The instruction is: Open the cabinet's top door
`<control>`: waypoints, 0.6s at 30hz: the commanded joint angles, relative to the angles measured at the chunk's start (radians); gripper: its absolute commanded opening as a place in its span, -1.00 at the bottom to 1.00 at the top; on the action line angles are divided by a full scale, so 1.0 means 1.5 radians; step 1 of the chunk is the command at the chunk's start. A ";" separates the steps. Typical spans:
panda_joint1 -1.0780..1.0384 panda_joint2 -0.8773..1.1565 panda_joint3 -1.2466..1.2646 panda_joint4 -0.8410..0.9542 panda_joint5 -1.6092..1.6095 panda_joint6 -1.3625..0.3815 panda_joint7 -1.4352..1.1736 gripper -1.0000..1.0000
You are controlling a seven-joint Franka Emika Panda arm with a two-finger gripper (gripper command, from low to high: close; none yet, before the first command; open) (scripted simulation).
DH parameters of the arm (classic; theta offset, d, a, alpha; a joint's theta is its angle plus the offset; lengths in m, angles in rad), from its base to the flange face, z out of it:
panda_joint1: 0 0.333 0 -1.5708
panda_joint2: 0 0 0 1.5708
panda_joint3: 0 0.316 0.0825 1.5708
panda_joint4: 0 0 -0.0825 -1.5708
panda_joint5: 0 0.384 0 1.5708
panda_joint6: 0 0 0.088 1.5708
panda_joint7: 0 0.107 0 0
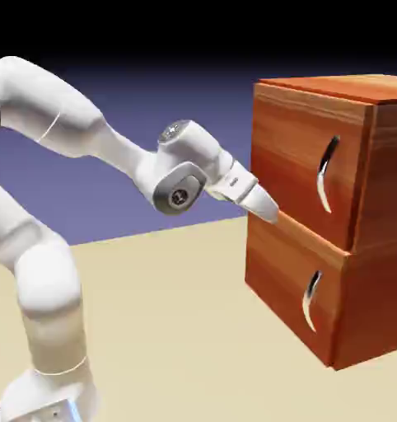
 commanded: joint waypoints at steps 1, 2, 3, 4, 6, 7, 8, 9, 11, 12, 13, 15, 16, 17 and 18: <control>0.010 -0.005 -0.011 0.004 -0.029 -0.003 0.021 1.00; 0.020 -0.009 -0.023 0.007 -0.058 -0.006 0.041 1.00; 0.030 -0.014 -0.034 0.011 -0.087 -0.008 0.062 1.00; 0.040 -0.019 -0.045 0.014 -0.116 -0.011 0.083 1.00; 0.060 -0.028 -0.068 0.021 -0.174 -0.017 0.124 1.00; 0.070 -0.033 -0.079 0.025 -0.203 -0.020 0.145 1.00; 0.080 -0.038 -0.090 0.028 -0.232 -0.022 0.165 1.00; 0.090 -0.042 -0.101 0.032 -0.261 -0.025 0.186 1.00; 0.111 -0.052 -0.124 0.039 -0.319 -0.031 0.227 1.00; 0.121 -0.057 -0.135 0.043 -0.348 -0.033 0.248 1.00; 0.131 -0.061 -0.146 0.046 -0.377 -0.036 0.268 1.00; 0.151 -0.071 -0.169 0.053 -0.435 -0.042 0.310 1.00; 0.161 -0.076 -0.180 0.057 -0.464 -0.045 0.330 1.00; 0.171 -0.080 -0.191 0.060 -0.493 -0.047 0.351 1.00; 0.181 -0.085 -0.203 0.064 -0.522 -0.050 0.372 1.00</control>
